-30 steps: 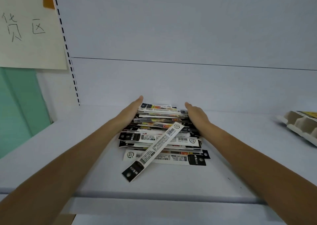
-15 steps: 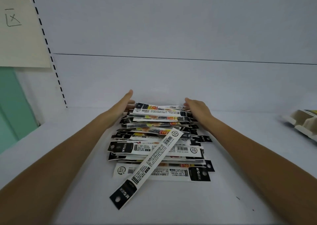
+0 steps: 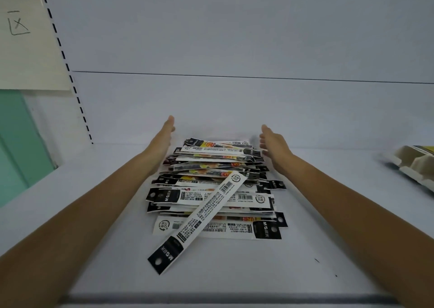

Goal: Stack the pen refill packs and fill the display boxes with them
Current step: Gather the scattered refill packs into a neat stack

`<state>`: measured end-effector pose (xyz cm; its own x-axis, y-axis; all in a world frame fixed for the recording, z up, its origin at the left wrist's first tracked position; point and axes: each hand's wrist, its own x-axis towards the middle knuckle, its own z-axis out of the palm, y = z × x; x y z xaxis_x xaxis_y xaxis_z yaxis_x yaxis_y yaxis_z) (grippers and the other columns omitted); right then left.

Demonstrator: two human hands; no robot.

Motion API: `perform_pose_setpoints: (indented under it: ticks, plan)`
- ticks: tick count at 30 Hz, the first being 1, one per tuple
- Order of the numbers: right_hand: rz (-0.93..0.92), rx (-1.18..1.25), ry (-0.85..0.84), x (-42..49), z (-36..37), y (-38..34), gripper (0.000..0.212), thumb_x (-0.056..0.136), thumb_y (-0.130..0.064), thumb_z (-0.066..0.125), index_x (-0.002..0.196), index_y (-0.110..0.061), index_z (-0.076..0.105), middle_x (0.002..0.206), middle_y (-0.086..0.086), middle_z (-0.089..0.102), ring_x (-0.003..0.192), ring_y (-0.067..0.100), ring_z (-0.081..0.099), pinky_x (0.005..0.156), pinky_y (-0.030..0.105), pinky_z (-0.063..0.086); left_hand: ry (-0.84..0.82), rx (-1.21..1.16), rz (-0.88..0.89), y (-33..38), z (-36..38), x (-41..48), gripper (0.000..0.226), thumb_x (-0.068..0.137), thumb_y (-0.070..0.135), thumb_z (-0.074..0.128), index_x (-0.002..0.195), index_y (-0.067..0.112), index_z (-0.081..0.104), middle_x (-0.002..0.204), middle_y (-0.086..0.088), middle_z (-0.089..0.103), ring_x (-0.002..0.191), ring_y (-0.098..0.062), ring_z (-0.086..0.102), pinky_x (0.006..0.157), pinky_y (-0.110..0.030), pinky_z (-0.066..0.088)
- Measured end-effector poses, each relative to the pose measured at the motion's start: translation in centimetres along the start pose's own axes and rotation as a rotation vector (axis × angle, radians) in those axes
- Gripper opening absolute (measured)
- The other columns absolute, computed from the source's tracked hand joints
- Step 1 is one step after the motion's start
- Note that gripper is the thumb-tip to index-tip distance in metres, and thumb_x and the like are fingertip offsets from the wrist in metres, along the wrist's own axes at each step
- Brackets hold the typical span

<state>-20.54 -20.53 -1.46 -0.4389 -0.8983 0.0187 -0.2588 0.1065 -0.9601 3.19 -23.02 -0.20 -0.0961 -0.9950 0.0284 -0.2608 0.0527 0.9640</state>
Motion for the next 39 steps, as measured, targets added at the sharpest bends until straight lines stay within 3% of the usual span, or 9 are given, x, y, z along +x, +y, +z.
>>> perform_pose_setpoints:
  ticks: [9, 15, 18, 21, 23, 25, 29, 33, 39]
  plan:
    - [-0.026, -0.121, -0.1, -3.6, 1.4, 0.0, 0.055, 0.096, -0.047, 0.03, 0.12, -0.006, 0.057, 0.119, 0.008, 0.058, 0.111, 0.027, 0.054, 0.102, 0.039, 0.038, -0.004, -0.063, -0.022, -1.5, -1.7, -4.9, 0.058, 0.096, 0.053, 0.024, 0.139, 0.017, 0.037, 0.148, -0.012, 0.031, 0.129, -0.024, 0.04, 0.107, -0.034, 0.032]
    - [-0.068, -0.158, -0.105, -3.6, 2.7, -0.4, 0.025, 0.091, -0.025, 0.041, 0.074, -0.01, 0.05, 0.081, 0.007, 0.056, 0.078, 0.023, 0.05, 0.062, 0.03, 0.035, -0.016, -0.041, -0.059, -1.0, -1.6, -6.7, 0.056, 0.095, 0.052, 0.026, 0.139, 0.019, 0.037, 0.144, -0.005, 0.036, 0.122, -0.021, 0.043, 0.099, -0.03, 0.029]
    - [-0.059, -0.139, -0.107, -3.1, 3.4, -0.5, 0.025, 0.09, -0.022, 0.042, 0.067, -0.012, 0.046, 0.07, 0.003, 0.05, 0.07, 0.021, 0.046, 0.054, 0.028, 0.031, 0.004, -0.053, -0.025, -0.5, -0.9, -7.1, 0.053, 0.098, 0.048, 0.024, 0.14, 0.018, 0.036, 0.119, 0.004, 0.046, 0.093, -0.01, 0.052, 0.089, -0.027, 0.029]
    - [-0.1, -0.159, -0.047, -3.4, 2.6, -0.8, 0.031, 0.094, -0.023, 0.037, 0.068, -0.011, 0.046, 0.072, 0.002, 0.047, 0.076, 0.023, 0.047, 0.063, 0.03, 0.035, 0.056, 0.04, 0.006, -0.8, -1.4, -6.5, 0.058, 0.097, 0.051, 0.018, 0.146, 0.021, 0.021, 0.147, -0.003, 0.032, 0.131, -0.022, 0.038, 0.107, -0.035, 0.024]
    - [-0.103, -0.143, -0.01, -2.7, 1.8, -0.5, 0.034, 0.098, -0.025, 0.032, 0.1, -0.002, 0.058, 0.098, 0.008, 0.055, 0.103, 0.029, 0.05, 0.086, 0.035, 0.038, 0.081, 0.081, 0.015, -1.2, -2.3, -5.8, 0.062, 0.096, 0.055, 0.014, 0.149, 0.023, 0.01, 0.155, -0.004, 0.017, 0.14, -0.023, 0.022, 0.113, -0.039, 0.016]
    - [-0.065, -0.121, -0.02, -2.2, 1.5, -0.4, 0.046, 0.1, -0.031, 0.028, 0.127, 0.001, 0.047, 0.127, 0.014, 0.05, 0.121, 0.029, 0.044, 0.1, 0.037, 0.033, 0.084, 0.024, 0.0, -1.6, -3.0, -4.9, 0.064, 0.094, 0.059, 0.014, 0.148, 0.025, 0.01, 0.155, -0.006, 0.017, 0.14, -0.024, 0.023, 0.117, -0.042, 0.014]
    - [0.024, -0.05, -0.141, -1.6, 2.8, -1.1, 0.047, 0.097, -0.051, 0.021, 0.091, -0.017, 0.052, 0.093, -0.001, 0.048, 0.085, 0.015, 0.047, 0.082, 0.028, 0.038, 0.044, -0.009, -0.053, -2.1, -4.1, -3.2, 0.069, 0.091, 0.064, 0.016, 0.147, 0.023, 0.021, 0.146, -0.013, 0.037, 0.134, -0.028, 0.035, 0.115, -0.045, 0.02]
    - [0.05, 0.001, -0.261, -1.6, 4.1, -1.9, 0.068, 0.095, -0.057, 0.022, 0.133, -0.005, 0.042, 0.136, 0.013, 0.044, 0.127, 0.028, 0.04, 0.111, 0.046, 0.027, -0.054, 0.039, -0.048, -2.4, -4.4, -2.7, 0.067, 0.091, 0.063, 0.015, 0.145, 0.023, 0.026, 0.144, -0.01, 0.042, 0.134, -0.028, 0.035, 0.116, -0.046, 0.018]
    - [-0.069, -0.077, -0.005, -4.3, 1.3, -2.1, 0.06, 0.098, -0.051, 0.019, 0.131, -0.011, 0.049, 0.139, 0.007, 0.047, 0.127, 0.023, 0.042, 0.108, 0.039, 0.027, -0.11, 0.046, 0.041, -3.7, -5.3, -4.1, 0.046, 0.095, 0.054, 0.024, 0.133, 0.032, 0.038, 0.136, 0.005, 0.042, 0.127, -0.014, 0.04, 0.113, -0.035, 0.021]
